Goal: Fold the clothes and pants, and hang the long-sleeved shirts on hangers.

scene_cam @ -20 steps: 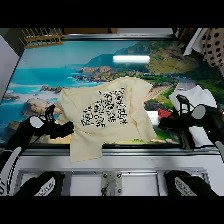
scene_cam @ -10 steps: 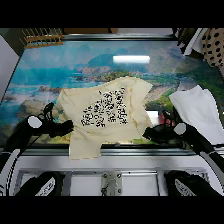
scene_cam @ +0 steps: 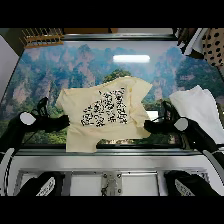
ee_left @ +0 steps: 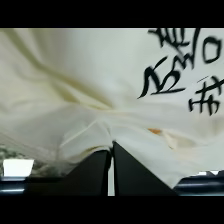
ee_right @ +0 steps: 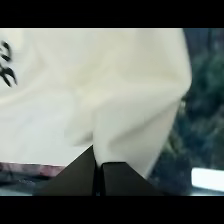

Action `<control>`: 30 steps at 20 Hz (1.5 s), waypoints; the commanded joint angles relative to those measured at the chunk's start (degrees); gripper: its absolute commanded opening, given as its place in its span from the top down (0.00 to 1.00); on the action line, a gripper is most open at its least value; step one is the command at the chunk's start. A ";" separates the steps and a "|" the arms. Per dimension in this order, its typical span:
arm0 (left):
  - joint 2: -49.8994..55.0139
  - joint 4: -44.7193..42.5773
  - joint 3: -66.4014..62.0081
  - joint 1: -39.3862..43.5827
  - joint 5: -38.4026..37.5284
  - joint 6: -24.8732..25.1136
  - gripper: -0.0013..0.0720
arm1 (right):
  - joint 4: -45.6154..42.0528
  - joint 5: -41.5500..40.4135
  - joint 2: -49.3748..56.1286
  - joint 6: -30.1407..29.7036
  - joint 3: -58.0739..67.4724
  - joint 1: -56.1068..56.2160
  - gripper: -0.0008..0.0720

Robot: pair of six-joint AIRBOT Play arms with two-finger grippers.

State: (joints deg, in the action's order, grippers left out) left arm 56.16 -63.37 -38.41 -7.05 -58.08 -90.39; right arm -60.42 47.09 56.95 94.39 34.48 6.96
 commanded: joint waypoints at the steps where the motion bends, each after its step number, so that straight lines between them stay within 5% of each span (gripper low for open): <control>1: -6.49 0.46 -13.44 -7.76 -5.44 0.63 0.97 | -8.09 6.40 -7.08 -0.07 17.05 -6.01 0.98; 7: -22.27 3.50 -42.01 -15.54 -7.54 0.59 0.97 | -9.05 7.08 -17.51 -0.09 48.24 -16.22 0.98; 15: -32.81 3.65 -55.04 -15.54 -3.02 -1.18 0.97 | -9.49 2.71 -28.37 -2.03 52.04 -16.81 0.98; 23: -17.75 8.59 -51.58 -14.47 -6.67 0.07 0.97 | -9.51 14.47 -23.45 -2.01 51.89 -16.79 0.98; 27: -4.42 8.00 -43.30 -7.63 -2.27 3.91 0.97 | -9.53 21.99 -9.31 -2.08 51.78 -16.22 0.98; 30: 7.08 4.44 -41.03 -2.34 4.57 5.03 0.97 | -10.43 18.73 5.44 -3.87 51.78 -12.39 0.98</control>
State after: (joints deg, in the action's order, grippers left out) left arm 53.58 -56.66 -82.35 -13.76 -59.35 -87.31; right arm -70.19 65.58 51.00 91.68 86.24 -7.90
